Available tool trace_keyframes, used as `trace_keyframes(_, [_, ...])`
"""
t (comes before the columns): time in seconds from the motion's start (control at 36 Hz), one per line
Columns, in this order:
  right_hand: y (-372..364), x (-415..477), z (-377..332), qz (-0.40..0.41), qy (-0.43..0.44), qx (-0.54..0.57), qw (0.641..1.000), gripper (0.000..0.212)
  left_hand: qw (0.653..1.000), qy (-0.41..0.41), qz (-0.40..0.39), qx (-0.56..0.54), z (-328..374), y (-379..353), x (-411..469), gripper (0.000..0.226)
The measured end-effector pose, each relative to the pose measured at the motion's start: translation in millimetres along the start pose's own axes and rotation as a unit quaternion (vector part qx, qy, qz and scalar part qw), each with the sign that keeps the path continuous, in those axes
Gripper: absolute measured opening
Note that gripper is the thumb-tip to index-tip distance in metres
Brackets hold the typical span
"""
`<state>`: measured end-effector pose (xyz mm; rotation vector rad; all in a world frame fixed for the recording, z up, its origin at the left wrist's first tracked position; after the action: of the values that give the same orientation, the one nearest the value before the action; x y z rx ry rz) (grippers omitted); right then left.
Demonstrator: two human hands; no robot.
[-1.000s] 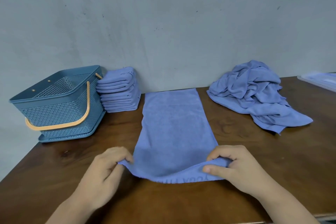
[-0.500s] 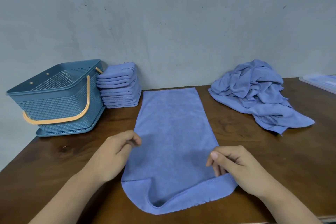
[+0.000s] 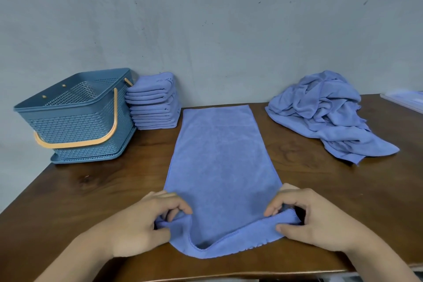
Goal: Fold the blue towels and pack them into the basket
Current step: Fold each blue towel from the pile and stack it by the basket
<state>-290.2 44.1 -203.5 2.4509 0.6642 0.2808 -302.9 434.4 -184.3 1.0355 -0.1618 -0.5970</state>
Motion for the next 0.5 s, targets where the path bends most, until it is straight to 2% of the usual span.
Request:
trace_keyframes(0.11, [0,1,0,0.01,-0.017,-0.004,1.0,0.03,0.999,-0.02,0.015,0.023,4,-4,-2,0.017])
trace_keyframes(0.19, [-3,2,-2,0.01,-0.007,-0.052,0.999,0.022,0.999,-0.04,0.034,0.001,6,-6,-3,0.025])
trace_keyframes(0.28, [-4,2,-4,0.021,-0.005,-0.065,0.998,0.015,0.991,-0.046,0.064,-0.104,2,-1,-8,0.02])
trace_keyframes(0.36, [-2,0,-3,0.033,-0.01,-0.093,0.995,0.023,0.96,-0.066,0.106,-0.252,-1,3,-14,0.012])
trace_keyframes(0.44, [-5,-2,0,0.03,0.002,-0.126,0.992,0.017,0.932,-0.07,0.15,-0.323,-2,5,-16,0.027])
trace_keyframes(0.5, [-5,-3,1,0.037,0.008,-0.106,0.994,0.016,0.922,-0.078,0.161,-0.344,-4,4,-17,0.034])
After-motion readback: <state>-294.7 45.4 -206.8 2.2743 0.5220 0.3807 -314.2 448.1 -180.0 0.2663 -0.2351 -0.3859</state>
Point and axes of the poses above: each hand's wrist, its own x-axis towards the middle knuckle, its own y-axis out of the back of the hand, z = x × y, the point moved 1 cm from there along x, towards the middle knuckle, and after that the axes turned 1 degree about -y, right-handed, at the moved point
